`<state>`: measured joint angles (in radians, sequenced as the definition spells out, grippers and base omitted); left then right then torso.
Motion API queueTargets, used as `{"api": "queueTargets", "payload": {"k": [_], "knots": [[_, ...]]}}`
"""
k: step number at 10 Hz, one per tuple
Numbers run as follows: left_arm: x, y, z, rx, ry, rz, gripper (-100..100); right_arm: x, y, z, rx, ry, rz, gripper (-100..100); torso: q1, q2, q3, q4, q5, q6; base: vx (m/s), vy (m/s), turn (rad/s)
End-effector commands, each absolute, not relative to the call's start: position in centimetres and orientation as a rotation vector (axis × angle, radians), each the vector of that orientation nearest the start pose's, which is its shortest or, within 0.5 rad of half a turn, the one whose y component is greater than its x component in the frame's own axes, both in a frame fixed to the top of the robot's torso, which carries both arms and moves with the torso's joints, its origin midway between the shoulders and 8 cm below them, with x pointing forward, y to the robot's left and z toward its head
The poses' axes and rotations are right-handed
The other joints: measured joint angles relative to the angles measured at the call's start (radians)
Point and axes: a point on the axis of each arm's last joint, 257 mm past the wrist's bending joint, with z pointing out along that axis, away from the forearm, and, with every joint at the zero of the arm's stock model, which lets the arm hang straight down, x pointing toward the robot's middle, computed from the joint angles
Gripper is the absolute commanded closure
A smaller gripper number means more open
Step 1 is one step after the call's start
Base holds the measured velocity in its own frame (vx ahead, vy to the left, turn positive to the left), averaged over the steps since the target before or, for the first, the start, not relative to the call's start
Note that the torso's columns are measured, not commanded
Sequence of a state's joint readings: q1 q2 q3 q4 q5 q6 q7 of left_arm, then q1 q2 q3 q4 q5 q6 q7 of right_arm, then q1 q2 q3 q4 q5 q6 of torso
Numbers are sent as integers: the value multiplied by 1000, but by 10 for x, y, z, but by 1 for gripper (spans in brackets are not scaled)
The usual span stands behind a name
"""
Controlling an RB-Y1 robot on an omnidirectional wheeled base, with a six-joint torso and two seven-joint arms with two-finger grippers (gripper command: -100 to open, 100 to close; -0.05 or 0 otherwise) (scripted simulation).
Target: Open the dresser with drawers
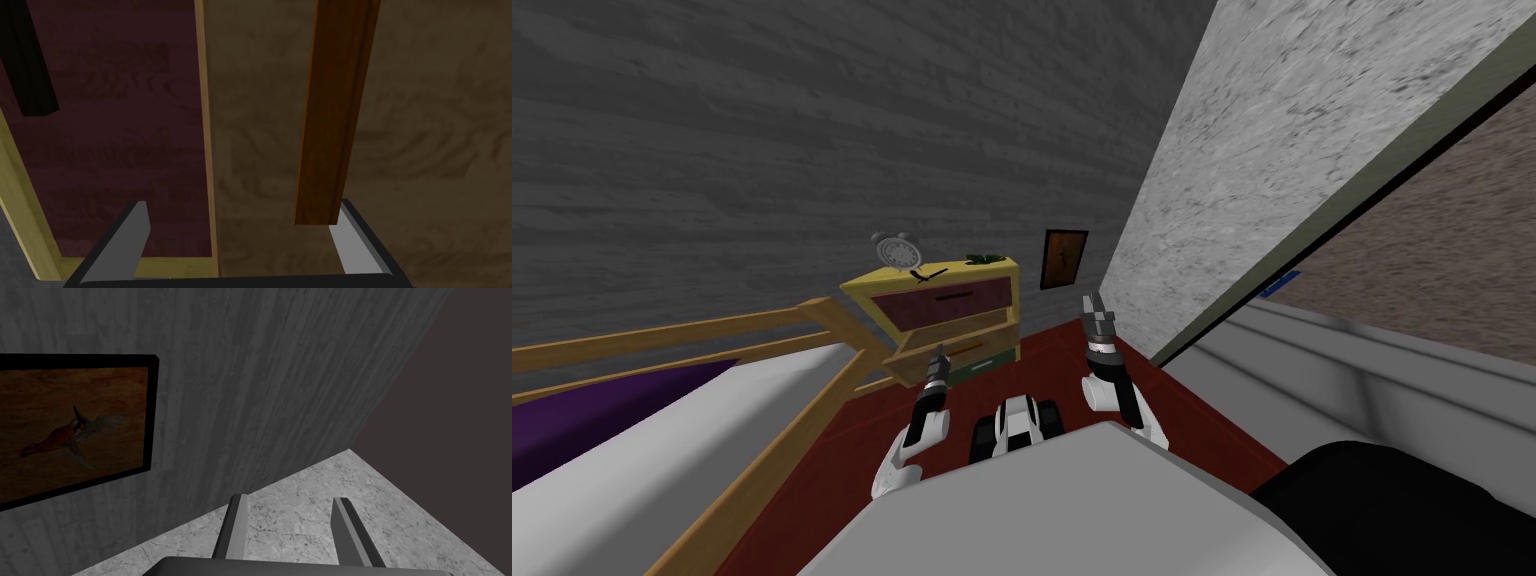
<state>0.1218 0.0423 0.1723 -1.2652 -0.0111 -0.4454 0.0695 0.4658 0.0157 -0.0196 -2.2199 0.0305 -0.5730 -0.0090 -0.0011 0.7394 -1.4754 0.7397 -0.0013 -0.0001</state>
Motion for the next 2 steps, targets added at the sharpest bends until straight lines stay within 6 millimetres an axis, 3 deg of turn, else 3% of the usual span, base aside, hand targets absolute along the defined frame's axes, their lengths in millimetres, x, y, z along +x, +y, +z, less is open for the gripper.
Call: {"api": "queueTargets", "payload": {"k": [1,2], "knots": [[466,343,-319,-1269,1041,-1069,0,345,-280,23,615,583,1295,0,0,0,0,-1,0,0,0,0,0],[465,343,-320,-1270,1041,-1069,0,345,-280,23,615,583,1295,0,1,-1,0,-1,1,0,0,0,0]]}}
